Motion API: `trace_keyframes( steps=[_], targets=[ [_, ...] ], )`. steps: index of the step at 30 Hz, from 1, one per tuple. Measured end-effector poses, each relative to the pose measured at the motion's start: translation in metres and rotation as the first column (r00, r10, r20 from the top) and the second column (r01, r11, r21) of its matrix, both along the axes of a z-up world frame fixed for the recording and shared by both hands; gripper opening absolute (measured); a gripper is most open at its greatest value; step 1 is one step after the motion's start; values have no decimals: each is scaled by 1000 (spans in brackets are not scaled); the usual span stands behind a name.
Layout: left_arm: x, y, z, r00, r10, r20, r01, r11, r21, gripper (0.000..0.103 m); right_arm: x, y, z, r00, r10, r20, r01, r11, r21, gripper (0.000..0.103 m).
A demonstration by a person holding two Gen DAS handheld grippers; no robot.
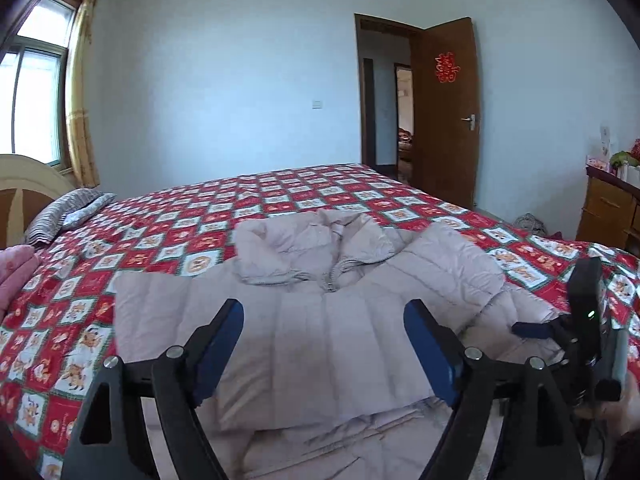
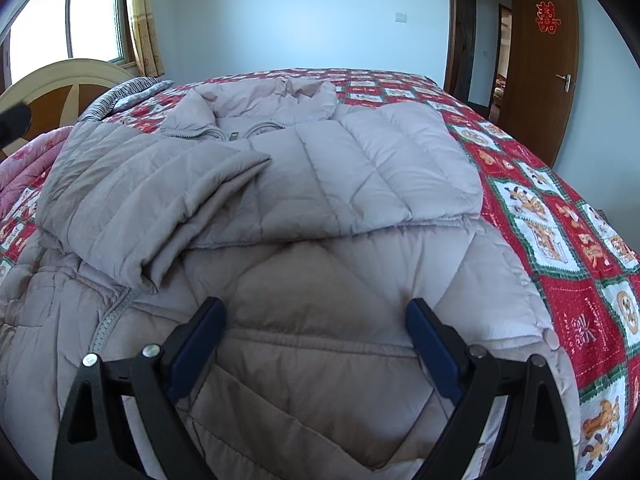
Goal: Fold large clothes
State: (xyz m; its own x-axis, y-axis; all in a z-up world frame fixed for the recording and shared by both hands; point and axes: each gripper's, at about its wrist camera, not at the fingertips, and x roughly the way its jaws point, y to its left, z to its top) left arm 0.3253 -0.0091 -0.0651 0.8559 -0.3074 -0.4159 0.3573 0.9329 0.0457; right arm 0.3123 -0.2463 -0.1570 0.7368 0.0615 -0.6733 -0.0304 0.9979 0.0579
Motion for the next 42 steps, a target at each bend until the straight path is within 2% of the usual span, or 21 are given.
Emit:
trace_keyframes(
  steps=[2, 5, 9, 10, 12, 13, 14, 15, 17, 22, 27, 31, 34, 35, 37, 39, 41, 42],
  targets=[
    [3, 23, -11, 996, 88, -7, -88, 995, 50, 88, -1, -7, 7, 1000, 0, -4, 1, 998, 58, 94],
    [15, 58, -30, 975, 217, -53, -211, 973, 92, 88, -3, -16, 24, 1000, -1, 10, -2, 971, 239, 94],
    [25, 99, -45, 941, 301, -154, -307, 952, -11, 88, 21, 8, 33, 995, 89, -49, -66, 934, 351, 92],
    [26, 105, -46, 936, 309, -168, -319, 947, -35, 88, 29, 15, 30, 991, 116, -68, -84, 927, 366, 87],
    [24, 108, -49, 935, 308, -176, -322, 945, -57, 88, 45, 29, 19, 979, 164, -122, -105, 917, 384, 66],
    [22, 108, -49, 935, 309, -173, -323, 945, -56, 88, 51, 32, 13, 972, 183, -145, -110, 905, 410, 42],
    [21, 107, -48, 937, 306, -170, -319, 946, -52, 88, 54, 33, 9, 967, 198, -158, -111, 892, 439, 24],
    [19, 106, -49, 938, 302, -168, -314, 948, -48, 88, 53, 33, 9, 967, 203, -154, -114, 884, 453, 19],
    [17, 107, -50, 942, 293, -162, -303, 952, -43, 88, 40, 31, 15, 972, 196, -127, -123, 892, 435, 13],
    [19, 108, -53, 938, 292, -187, -306, 951, -52, 88, 0, 7, 25, 987, 129, -93, -89, 932, 352, 11],
    [23, 104, -55, 936, 294, -195, -305, 952, -25, 88, -14, -12, 14, 991, 69, -111, -36, 961, 273, 11],
    [30, 102, -43, 941, 289, -177, -298, 954, -27, 88, -14, -16, 9, 992, 49, -120, -16, 966, 259, 11],
    [45, 101, -24, 949, 284, -133, -292, 956, -40, 89, -14, -12, 10, 991, 49, -123, -19, 973, 232, 11],
    [54, 99, -22, 951, 273, -144, -282, 958, -42, 93, -15, -13, 10, 991, 52, -126, -22, 973, 229, 11],
    [74, 94, -25, 942, 291, -166, -297, 955, -12, 93, -16, -15, 11, 989, 61, -138, -27, 972, 235, 12],
    [92, 86, -38, 938, 299, -175, -295, 954, 49, 93, -20, -17, 16, 990, 49, -130, -18, 973, 231, 18],
    [104, 79, -55, 928, 317, -198, -299, 947, 116, 93, -31, -20, 29, 996, 6, -93, 12, 981, 194, 35],
    [107, 76, -63, 926, 310, -218, -287, 949, 131, 93, -36, -22, 37, 998, -19, -66, 30, 984, 176, 40]
  ],
)
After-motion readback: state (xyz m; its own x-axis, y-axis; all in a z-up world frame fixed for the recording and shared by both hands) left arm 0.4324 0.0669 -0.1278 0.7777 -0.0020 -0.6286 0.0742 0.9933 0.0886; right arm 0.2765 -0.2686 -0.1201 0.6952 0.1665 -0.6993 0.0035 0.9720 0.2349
